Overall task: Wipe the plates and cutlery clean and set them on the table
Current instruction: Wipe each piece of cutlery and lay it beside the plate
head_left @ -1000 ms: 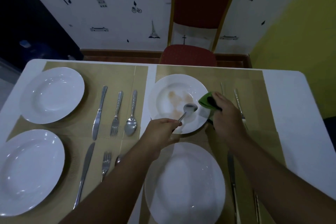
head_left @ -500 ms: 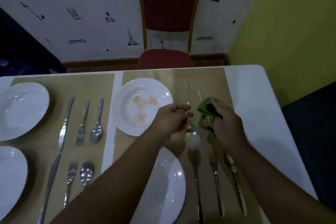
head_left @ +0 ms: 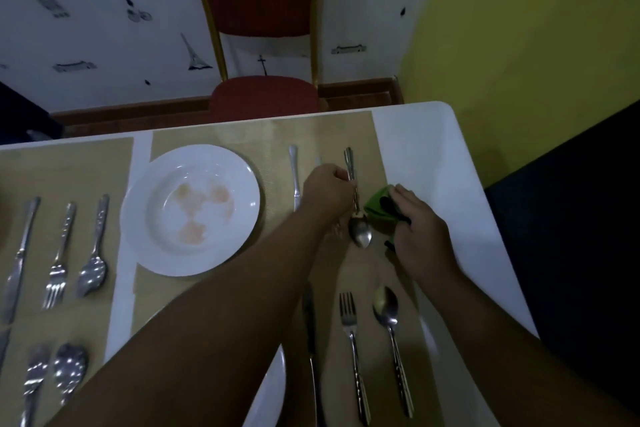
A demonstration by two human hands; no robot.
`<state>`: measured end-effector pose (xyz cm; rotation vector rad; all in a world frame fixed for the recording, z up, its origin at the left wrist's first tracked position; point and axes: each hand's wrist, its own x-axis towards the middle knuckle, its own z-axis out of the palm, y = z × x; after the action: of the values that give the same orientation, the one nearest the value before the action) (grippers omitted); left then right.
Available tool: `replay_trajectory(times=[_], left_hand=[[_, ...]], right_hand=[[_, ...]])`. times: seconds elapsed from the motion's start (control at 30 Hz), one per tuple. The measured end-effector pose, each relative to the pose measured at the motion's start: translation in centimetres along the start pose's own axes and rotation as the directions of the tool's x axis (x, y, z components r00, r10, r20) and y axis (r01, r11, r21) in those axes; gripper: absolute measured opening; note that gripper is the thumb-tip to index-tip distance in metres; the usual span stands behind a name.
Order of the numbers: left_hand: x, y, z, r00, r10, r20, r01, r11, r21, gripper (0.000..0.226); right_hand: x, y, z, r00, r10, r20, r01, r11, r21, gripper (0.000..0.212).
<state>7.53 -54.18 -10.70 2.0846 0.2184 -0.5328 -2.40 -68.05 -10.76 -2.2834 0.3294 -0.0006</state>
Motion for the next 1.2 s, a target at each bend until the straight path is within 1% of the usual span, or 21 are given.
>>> replay_trajectory(times=[0.07, 0.1, 0.13, 0.17, 0.2, 0.23, 0.27, 0.33, 0.4, 0.53, 0.6, 0.7, 0.77, 0.83, 0.87, 0.93, 1.0, 1.07, 1.2], left_hand=[[0.2, 0.0, 0.3, 0.997, 0.070, -0.030, -0.066, 0.988, 0.141, 0.019], [0.0, -0.3, 0.4, 0.989, 0.141, -0.038, -0.130, 0.966, 0.224, 0.026], [-0.3, -0.7, 0.4, 0.968, 0.249, -0.033, -0.222, 0.909, 0.353, 0.033], [-0.7, -1.3, 0.4, 0.931, 0.364, 0.004, -0.316, 0.804, 0.503, 0.041], [-1.1, -2.0, 0.5, 0.892, 0.447, 0.069, -0.393, 0.689, 0.609, 0.048], [-1.5, -2.7, 0.8, 0.866, 0.478, 0.144, -0.445, 0.609, 0.657, 0.054], [-1.9, -3.4, 1.1, 0.862, 0.461, 0.212, -0.470, 0.570, 0.674, 0.061], [-2.3, -4.6, 1.9, 0.873, 0.398, 0.282, -0.475, 0.565, 0.674, 0.072], [-2.4, -5.1, 2.7, 0.878, 0.386, 0.284, -0.468, 0.563, 0.681, 0.076], [-2.4, -4.4, 3.4, 0.870, 0.404, 0.282, -0.477, 0.546, 0.688, 0.071], [-2.5, -4.1, 3.4, 0.871, 0.399, 0.287, -0.478, 0.552, 0.683, 0.068], [-2.9, -4.0, 2.6, 0.886, 0.394, 0.245, -0.450, 0.602, 0.660, 0.067], [-3.1, -4.7, 1.5, 0.912, 0.370, 0.176, -0.382, 0.611, 0.693, 0.065], [-3.3, -5.7, 0.4, 0.934, 0.329, 0.139, -0.316, 0.583, 0.749, 0.063], [-3.2, -6.2, 0.0, 0.940, 0.309, 0.146, -0.303, 0.557, 0.773, 0.063], [-3.1, -6.6, -0.4, 0.941, 0.288, 0.180, -0.310, 0.515, 0.799, 0.063], [-3.0, -6.5, -0.5, 0.934, 0.295, 0.201, -0.331, 0.505, 0.798, 0.063], [-3.4, -6.3, -0.8, 0.926, 0.320, 0.198, -0.347, 0.522, 0.779, 0.062], [-5.5, -6.3, -2.9, 0.924, 0.369, 0.103, -0.333, 0.639, 0.693, 0.062]], right_hand=[[0.3, 0.6, -0.2, 1.000, 0.000, -0.003, 0.000, 1.000, 0.003, 0.062], [0.5, 0.9, -0.2, 1.000, -0.003, -0.001, 0.003, 1.000, 0.005, 0.062], [0.6, 1.1, -0.2, 1.000, -0.007, -0.001, 0.007, 1.000, 0.002, 0.061], [0.7, 1.3, -0.2, 1.000, -0.010, -0.003, 0.010, 1.000, -0.006, 0.060], [0.8, 1.5, -0.1, 1.000, -0.011, -0.008, 0.011, 1.000, -0.019, 0.059], [0.8, 1.7, 0.0, 1.000, -0.010, -0.012, 0.010, 0.999, -0.035, 0.058], [0.9, 1.8, 0.2, 1.000, -0.010, -0.015, 0.009, 0.999, -0.051, 0.058], [1.0, 2.0, 0.4, 1.000, -0.010, -0.015, 0.009, 0.997, -0.076, 0.058], [1.1, 2.3, 0.6, 1.000, -0.009, -0.006, 0.008, 0.996, -0.090, 0.057], [1.2, 2.7, 0.7, 1.000, -0.001, 0.008, 0.001, 0.995, -0.103, 0.057], [1.2, 2.6, 0.7, 1.000, 0.008, -0.009, -0.009, 0.996, -0.088, 0.056], [1.5, 1.9, 0.5, 0.998, 0.018, -0.057, -0.020, 0.999, -0.042, 0.054], [1.7, 1.1, 0.5, 0.998, -0.011, -0.064, 0.007, 0.998, -0.055, 0.055], [2.0, 0.2, 0.6, 0.997, -0.062, -0.047, 0.058, 0.995, -0.078, 0.057], [2.0, -0.3, 0.9, 0.996, -0.087, -0.032, 0.084, 0.993, -0.087, 0.057], [1.9, -1.1, 1.4, 0.993, -0.121, -0.001, 0.120, 0.988, -0.100, 0.056], [1.6, -1.6, 2.1, 0.991, -0.137, 0.011, 0.137, 0.984, -0.114, 0.056], [1.4, -2.1, 2.5, 0.990, -0.142, 0.012, 0.143, 0.981, -0.133, 0.056], [0.8, -3.7, 3.0, 0.981, -0.186, 0.045, 0.191, 0.971, -0.145, 0.057]])
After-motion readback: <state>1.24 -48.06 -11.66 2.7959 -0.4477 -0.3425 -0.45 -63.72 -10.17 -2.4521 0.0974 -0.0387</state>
